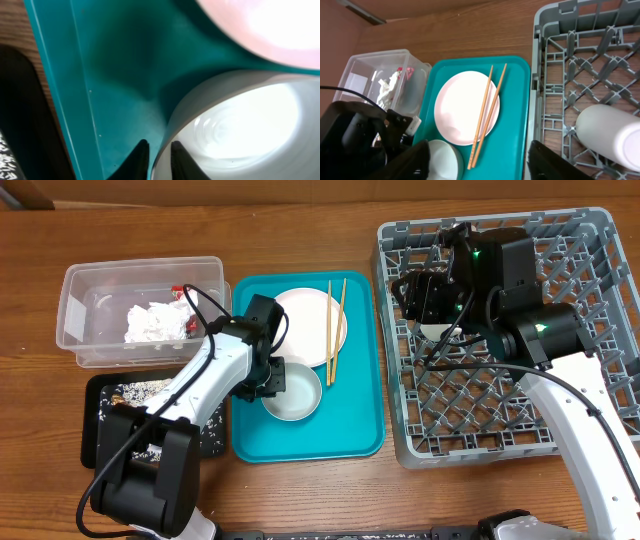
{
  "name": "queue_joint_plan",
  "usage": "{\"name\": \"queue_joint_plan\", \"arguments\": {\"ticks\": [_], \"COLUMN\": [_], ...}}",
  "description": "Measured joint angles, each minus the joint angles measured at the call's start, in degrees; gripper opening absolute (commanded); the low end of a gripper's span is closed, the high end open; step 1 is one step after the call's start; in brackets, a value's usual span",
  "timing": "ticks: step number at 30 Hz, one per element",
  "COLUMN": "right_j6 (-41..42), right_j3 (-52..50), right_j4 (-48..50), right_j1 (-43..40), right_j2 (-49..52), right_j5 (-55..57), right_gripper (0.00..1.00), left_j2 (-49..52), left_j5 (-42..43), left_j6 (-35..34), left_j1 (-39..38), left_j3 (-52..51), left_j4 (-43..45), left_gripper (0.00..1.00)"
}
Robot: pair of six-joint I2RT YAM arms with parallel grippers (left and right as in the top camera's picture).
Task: Sort waste into correct bins and load items into the dishwasher
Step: 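Lower the left gripper onto the small white bowl on the tray and grasp, then lift the white bowl toward the right gripper and grasp it with the right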
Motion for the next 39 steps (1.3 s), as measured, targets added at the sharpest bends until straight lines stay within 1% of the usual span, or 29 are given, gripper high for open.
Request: {"name": "queue_joint_plan", "arguments": {"ticks": [1,3,4,5,13,16,17,18,20,21,22,24,30,33,39], "right_j6": [-0.11,-0.17,-0.20,-0.11,-0.22,-0.22,-0.28,-0.28,-0.02,0.00,-0.02,-0.04,1.27,1.29,1.25], "right_j3": [0.00,0.00,0.00,0.00,0.00,0.00,0.00,0.00,0.00,0.00,0.00,0.00,-0.02,-0.02,-0.02], "right_j4": [-0.02,-0.48,-0.72,-0.87,-1.92,-2.19,-2.21,-2.19,-2.21,-2.23,-2.25,-2.29,-2.29,-2.67,-4.04], "right_j1": [0.00,0.00,0.00,0.00,0.00,0.00,0.00,0.00,0.00,0.00,0.00,0.02,2.54,5.55,10.95], "right_j2": [0.00,0.00,0.00,0.00,0.04,0.07,0.09,0.09,0.09,0.09,0.09,0.11,0.11,0.11,0.59], "right_j5": [0.02,0.02,0.02,0.04,0.13,0.13,0.13,0.13,0.09,0.13,-0.07,-0.61,-3.32,-3.91,-2.10], "right_gripper": [0.77,0.84,0.92,1.00,1.00,0.86,0.73,0.65,0.41,0.33,0.27,0.19,0.18,0.23,0.29], "left_j2": [0.00,0.00,0.00,0.00,-0.02,-0.09,-0.24,-0.44,-1.29,-1.95,-2.80,-4.94,-12.17,-13.90,-13.73], "left_j5": [0.20,0.39,0.44,0.63,2.12,2.93,3.48,4.04,4.90,5.07,5.29,5.97,8.20,8.90,10.25], "left_j6": [-0.02,-0.09,-0.04,-0.11,0.20,1.11,1.60,2.05,3.26,3.69,4.20,4.96,6.21,6.23,6.25], "left_j1": [0.00,0.00,0.00,0.00,0.00,0.00,0.00,0.00,0.00,0.00,0.00,0.00,0.00,0.00,0.00], "left_j3": [-0.13,-0.17,-0.17,-0.17,-0.17,-0.13,0.02,0.26,1.18,1.95,2.99,5.77,14.64,16.59,16.65], "left_j4": [0.02,0.02,0.02,0.00,-0.13,-0.55,-0.96,-1.51,-3.08,-4.07,-4.81,-5.86,-7.58,-7.58,-7.78], "left_gripper": [0.15,0.08,0.05,0.04,0.04,0.04,0.04,0.04,0.04,0.04,0.04,0.04,0.04,0.04,0.04]}}
